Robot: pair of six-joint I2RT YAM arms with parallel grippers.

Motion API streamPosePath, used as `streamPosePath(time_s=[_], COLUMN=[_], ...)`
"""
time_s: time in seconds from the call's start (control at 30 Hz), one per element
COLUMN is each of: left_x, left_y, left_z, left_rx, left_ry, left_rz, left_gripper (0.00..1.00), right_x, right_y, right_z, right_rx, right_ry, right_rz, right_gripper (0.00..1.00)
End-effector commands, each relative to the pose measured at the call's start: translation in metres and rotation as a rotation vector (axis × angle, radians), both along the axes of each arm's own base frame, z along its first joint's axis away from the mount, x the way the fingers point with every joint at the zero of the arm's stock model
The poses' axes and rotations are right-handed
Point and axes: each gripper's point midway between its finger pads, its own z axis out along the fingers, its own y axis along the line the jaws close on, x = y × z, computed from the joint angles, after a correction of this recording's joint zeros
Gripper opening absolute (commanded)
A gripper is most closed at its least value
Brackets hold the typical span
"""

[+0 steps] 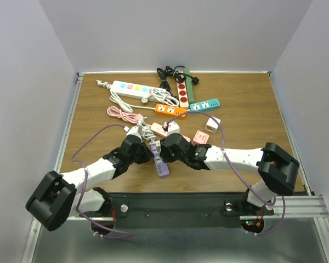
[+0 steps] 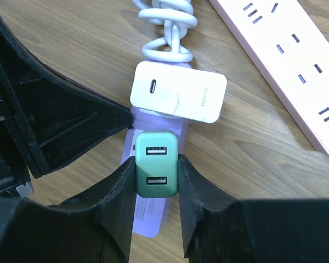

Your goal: Insert the plug

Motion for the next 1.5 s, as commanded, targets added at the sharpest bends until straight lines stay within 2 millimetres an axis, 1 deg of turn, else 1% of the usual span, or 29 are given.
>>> streamPosePath(time_s=[0.0,0.2,0.3,0.47,0.73,0.93,1.1,1.3,1.4,1.47], left_x=[-0.023,-0.024,-0.024,-0.024,-0.024,-0.024,-0.024,-0.024,-0.023,-0.024], left_y=[0.011,0.013,0.013,0.012,0.012,0.012,0.012,0.012,0.011,0.011], left_z=[-0.027,-0.029,-0.030,-0.031,-0.030,-0.031,-0.032,-0.032,-0.032,-0.033], left_rx=[0.073,0.077,0.076,0.076,0.075,0.076,0.076,0.076,0.075,0.077], left_ry=[0.086,0.088,0.087,0.088,0.087,0.087,0.088,0.087,0.087,0.090], left_rz=[-0.033,-0.035,-0.034,-0.036,-0.039,-0.038,-0.039,-0.040,-0.041,-0.047], left_gripper=[0.01,0.01,0.01,0.01,0.01,0.01,0.01,0.00,0.00,0.00], right_x=[-0.002,-0.004,-0.004,-0.004,-0.006,-0.016,-0.023,-0.038,-0.044,-0.047], right_y=[-0.004,-0.011,-0.014,-0.013,-0.017,-0.015,-0.016,-0.026,-0.027,-0.027], right_z=[-0.021,-0.029,-0.027,-0.025,-0.028,-0.046,-0.054,-0.068,-0.075,-0.077], right_rx=[-0.091,-0.119,-0.131,-0.145,-0.191,-0.218,-0.230,-0.251,-0.267,-0.269], right_ry=[0.001,0.010,0.000,-0.017,-0.036,-0.004,0.013,0.058,0.071,0.078], right_rz=[-0.028,-0.058,-0.072,-0.075,-0.086,-0.065,-0.052,-0.042,-0.026,-0.021], right_gripper=[0.00,0.01,0.00,0.00,0.00,0.00,0.00,0.00,0.00,0.00])
